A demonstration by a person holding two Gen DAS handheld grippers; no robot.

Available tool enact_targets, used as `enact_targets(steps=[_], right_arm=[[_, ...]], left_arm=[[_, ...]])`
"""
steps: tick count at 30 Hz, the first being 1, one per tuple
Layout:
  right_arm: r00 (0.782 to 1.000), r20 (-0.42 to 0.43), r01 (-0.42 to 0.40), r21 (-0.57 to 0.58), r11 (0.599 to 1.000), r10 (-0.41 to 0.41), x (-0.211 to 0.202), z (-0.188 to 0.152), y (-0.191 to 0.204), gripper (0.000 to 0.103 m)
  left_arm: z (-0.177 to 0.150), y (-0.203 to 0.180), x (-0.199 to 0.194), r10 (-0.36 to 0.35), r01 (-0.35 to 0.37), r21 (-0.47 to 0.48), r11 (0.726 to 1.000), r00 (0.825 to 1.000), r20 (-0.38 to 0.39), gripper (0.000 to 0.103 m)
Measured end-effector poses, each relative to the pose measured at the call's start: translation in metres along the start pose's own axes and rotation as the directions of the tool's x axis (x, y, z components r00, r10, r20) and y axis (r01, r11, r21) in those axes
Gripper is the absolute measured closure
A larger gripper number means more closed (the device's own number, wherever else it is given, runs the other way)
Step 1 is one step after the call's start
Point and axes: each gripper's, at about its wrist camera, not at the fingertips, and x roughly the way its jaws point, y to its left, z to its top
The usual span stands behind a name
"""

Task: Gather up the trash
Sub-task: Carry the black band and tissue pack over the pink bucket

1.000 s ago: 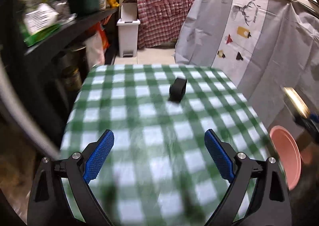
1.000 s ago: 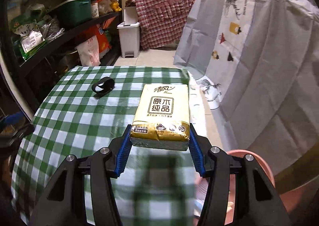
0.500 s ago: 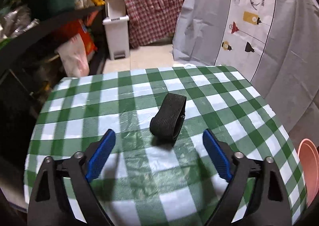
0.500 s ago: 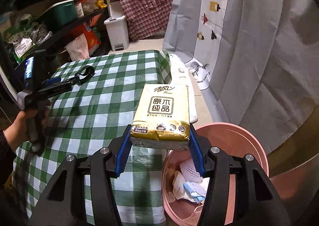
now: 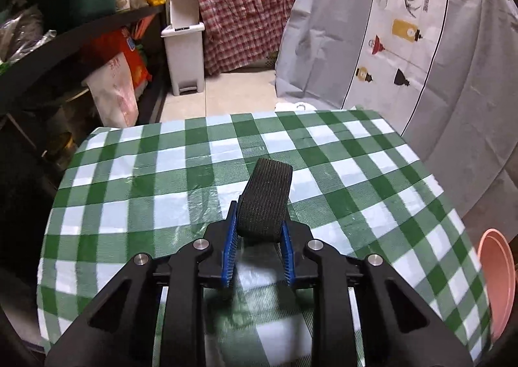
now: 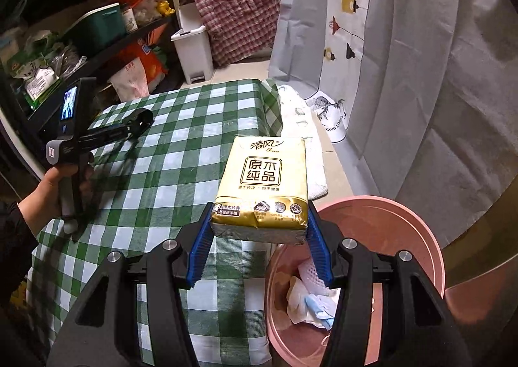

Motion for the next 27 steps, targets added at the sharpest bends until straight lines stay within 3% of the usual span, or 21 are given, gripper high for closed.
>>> enact_targets(steps=[7, 14, 20, 27], right_arm=[[1.0, 0.02, 0.001, 0.031, 1.0, -0.002, -0.013, 0.004, -0.007, 0.049], [0.996, 0.09, 0.009, 0.045, 0.999, -0.013, -0.062, 0.012, -0.004, 0.049], [0.988, 0.155, 0.026, -0.006, 1.0, -0.024, -0.116, 0.003, 0.013, 0.049], [0.973, 0.226, 0.056, 0.011, 0.998, -0.057, -0.166, -0.019, 0.017, 0.049]], left_arm=[[-0.009, -0.012, -0.063, -0.041, 0.04, 0.015, 0.999, 0.999, 0.031, 0.08], [-0.019, -0.038, -0.145, -0.131, 0.129, 0.049, 0.99, 0.99, 0.052, 0.08], [-0.029, -0.08, -0.201, -0.21, 0.203, 0.099, 0.974, 0.976, 0.061, 0.08], [-0.047, -0.137, -0.231, -0.268, 0.258, 0.15, 0.954, 0.962, 0.048, 0.08]])
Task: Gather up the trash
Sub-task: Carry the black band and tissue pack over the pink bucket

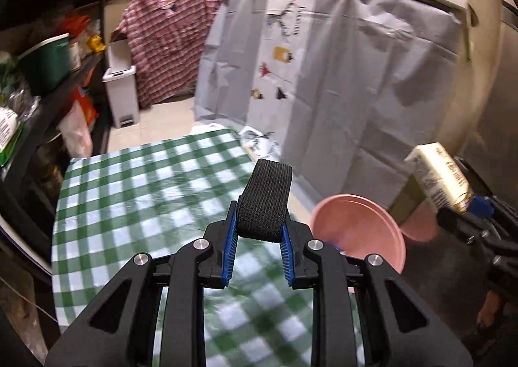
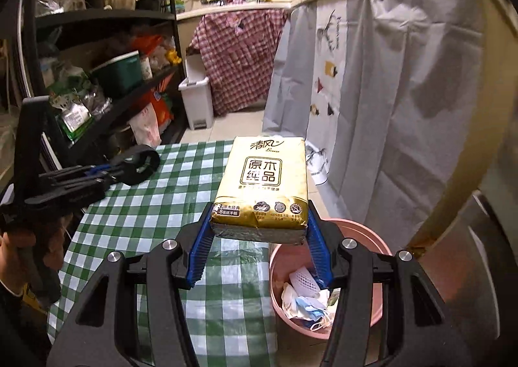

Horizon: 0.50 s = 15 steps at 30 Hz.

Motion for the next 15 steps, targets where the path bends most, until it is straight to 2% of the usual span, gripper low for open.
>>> enact_targets(steps=[7, 15], right_arm=[[0.999, -0.007, 0.044, 0.047, 0.998, -0.044, -0.02, -0.023, -0.027, 0.049], [0.994, -0.052, 0.105, 0.094, 0.99, -0.1, -0.017, -0.039, -0.07, 0.049]], left_arm=[[-0.006, -0.058, -0.002, -0.054, 0.054, 0.041, 0.998, 0.999, -0.01, 0.08], [-0.006, -0.107, 0.009, -0.078, 0.081, 0.095, 0.992, 0.997, -0.03, 0.08]])
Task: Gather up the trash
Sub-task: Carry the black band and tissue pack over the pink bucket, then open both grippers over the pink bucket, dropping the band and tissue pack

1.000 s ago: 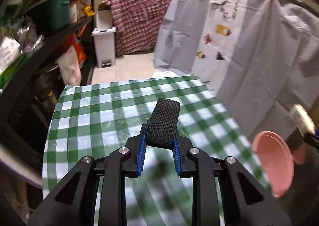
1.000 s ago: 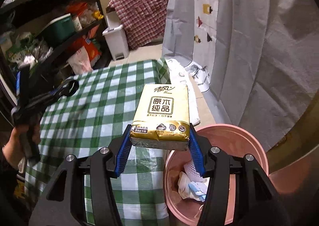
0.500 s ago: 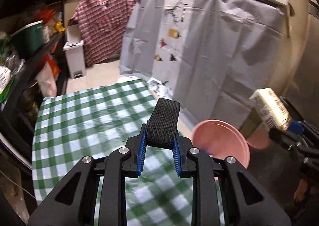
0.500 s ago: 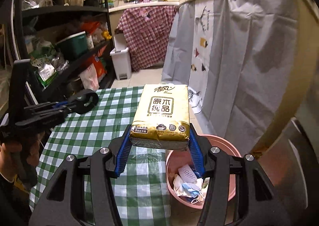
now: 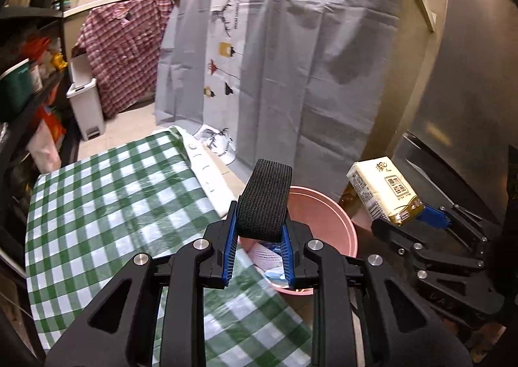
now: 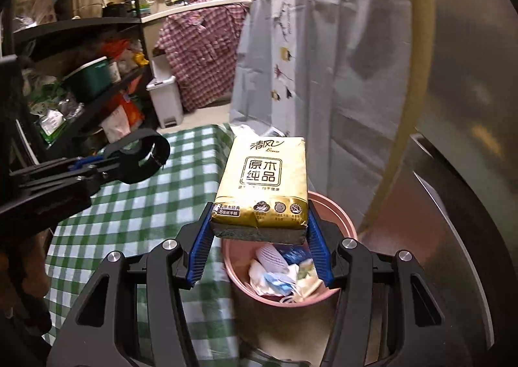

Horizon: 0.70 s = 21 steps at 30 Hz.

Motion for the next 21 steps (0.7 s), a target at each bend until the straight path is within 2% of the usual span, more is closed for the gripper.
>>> enact_targets(steps=[11, 21], right_arm=[[0.999, -0.04, 0.031, 0.071, 0.997, -0.028, 0.017, -0.007, -0.039, 0.049], [0.996, -0.08, 0.046, 0.064, 0.997, -0.041, 0.042, -0.008, -0.048, 0.049]], left_arm=[[0.001, -0.038, 0.045, -0.035, 0.039, 0.049, 0.998, 0.996, -0.076, 0.08], [0.0, -0.049, 0.077, -0.027, 0.036, 0.063, 0.997, 0.992, -0.125, 0.08]])
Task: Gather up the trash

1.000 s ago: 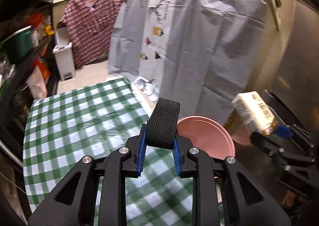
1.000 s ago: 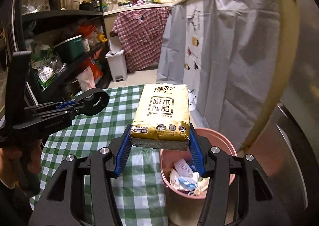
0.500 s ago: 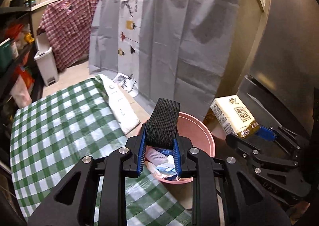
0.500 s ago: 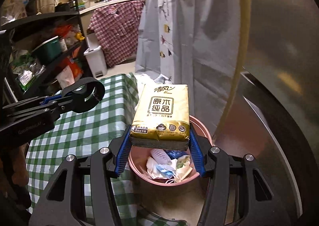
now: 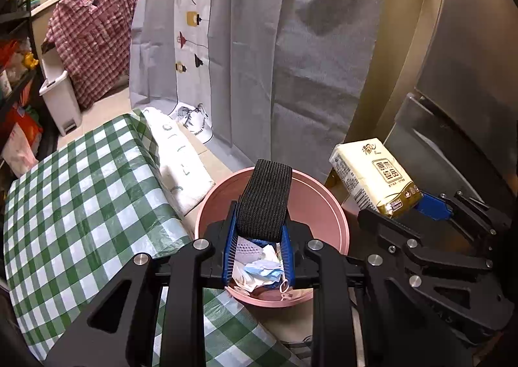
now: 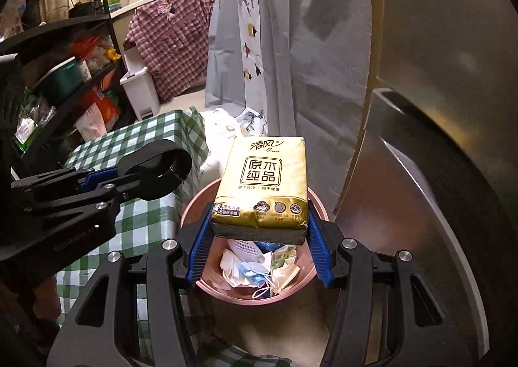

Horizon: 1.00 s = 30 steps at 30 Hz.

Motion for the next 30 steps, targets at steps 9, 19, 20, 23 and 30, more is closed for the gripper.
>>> enact_targets(steps=[9, 19, 20, 23, 30], right_arm=[[0.998, -0.056, -0.011, 0.02, 1.0, 0.013, 0.021, 0.002, -0.007, 0.049], [0.996, -0.093, 0.007, 0.035, 0.999, -0.004, 0.041, 0.003, -0.01, 0.047], [0.996, -0.093, 0.02, 0.039, 0.999, -0.016, 0.041, 0.003, -0.012, 0.046], [0.996, -0.087, 0.038, 0.073, 0.997, -0.031, 0.041, 0.003, -0.02, 0.032], [0.997, -0.073, 0.036, 0.051, 0.998, -0.032, 0.037, 0.004, -0.014, 0.022]], left_arm=[[-0.002, -0.005, 0.026, -0.004, 0.004, 0.0, 1.0, 0.999, -0.038, 0.08], [-0.001, 0.004, 0.035, 0.094, -0.095, -0.008, 0.995, 0.994, -0.054, 0.021], [-0.001, 0.008, 0.035, 0.1, -0.101, -0.02, 0.995, 0.994, -0.054, 0.018], [-0.002, 0.02, 0.033, 0.076, -0.08, -0.068, 0.994, 0.995, -0.063, 0.017], [-0.003, 0.025, 0.022, 0.085, -0.089, -0.085, 0.992, 0.995, -0.054, 0.016]])
